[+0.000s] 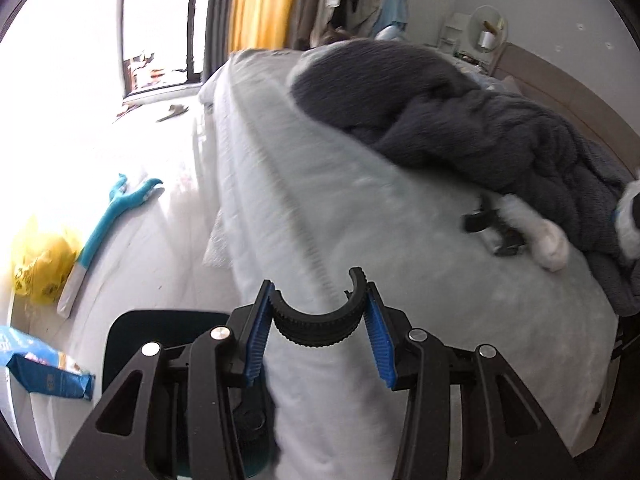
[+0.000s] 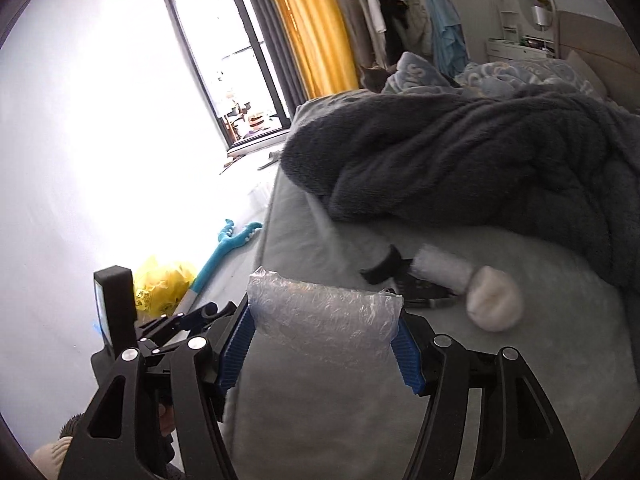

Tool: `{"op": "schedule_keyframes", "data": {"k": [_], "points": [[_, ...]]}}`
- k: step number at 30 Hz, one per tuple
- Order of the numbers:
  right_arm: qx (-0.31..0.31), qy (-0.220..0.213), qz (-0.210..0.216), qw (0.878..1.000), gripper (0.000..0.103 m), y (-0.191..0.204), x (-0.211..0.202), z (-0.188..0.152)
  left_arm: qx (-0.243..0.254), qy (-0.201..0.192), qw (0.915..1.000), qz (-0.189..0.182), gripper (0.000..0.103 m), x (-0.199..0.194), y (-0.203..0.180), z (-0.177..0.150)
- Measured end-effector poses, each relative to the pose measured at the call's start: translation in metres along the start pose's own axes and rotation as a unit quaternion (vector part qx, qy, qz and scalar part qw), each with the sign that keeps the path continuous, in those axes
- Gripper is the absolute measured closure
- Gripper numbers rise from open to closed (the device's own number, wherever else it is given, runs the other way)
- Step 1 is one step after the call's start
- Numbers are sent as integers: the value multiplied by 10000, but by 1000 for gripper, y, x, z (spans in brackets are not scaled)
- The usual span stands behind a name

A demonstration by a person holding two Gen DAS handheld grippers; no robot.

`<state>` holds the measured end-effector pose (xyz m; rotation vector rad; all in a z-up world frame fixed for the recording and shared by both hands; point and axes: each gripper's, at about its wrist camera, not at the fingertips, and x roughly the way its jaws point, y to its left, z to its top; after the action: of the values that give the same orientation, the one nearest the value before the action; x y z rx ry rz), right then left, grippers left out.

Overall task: Collect trash
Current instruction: 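Carry the tape roll and bubble-wrap roll with both tools over the teal bin, then open the left gripper to drop the black tape roll into the bin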

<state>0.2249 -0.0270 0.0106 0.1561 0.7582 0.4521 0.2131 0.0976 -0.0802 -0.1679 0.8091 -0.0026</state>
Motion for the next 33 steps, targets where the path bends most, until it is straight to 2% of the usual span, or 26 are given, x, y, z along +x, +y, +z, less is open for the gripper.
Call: {"op": "schedule_keyframes", "data": {"k": [17, 27, 28, 31, 33], "points": [[-378, 306, 495, 9976, 39, 91, 45, 4, -473, 761, 9948, 494, 55, 8, 105, -38], [-606, 638, 643, 9940, 39, 138, 88, -8, -862, 1372, 9845, 665, 53, 14, 162, -62], [-620, 687, 656, 9935, 39, 142, 94, -10, -920, 1384, 9838, 666, 50, 12, 167, -65], [-696, 819, 664, 9920, 39, 157, 111, -16, -1053, 1334, 9836, 605, 32, 3, 180, -65], [-710, 913, 670, 9910, 39, 164, 120, -20, -1049, 1302, 9841, 593, 29, -2, 186, -65]]}}
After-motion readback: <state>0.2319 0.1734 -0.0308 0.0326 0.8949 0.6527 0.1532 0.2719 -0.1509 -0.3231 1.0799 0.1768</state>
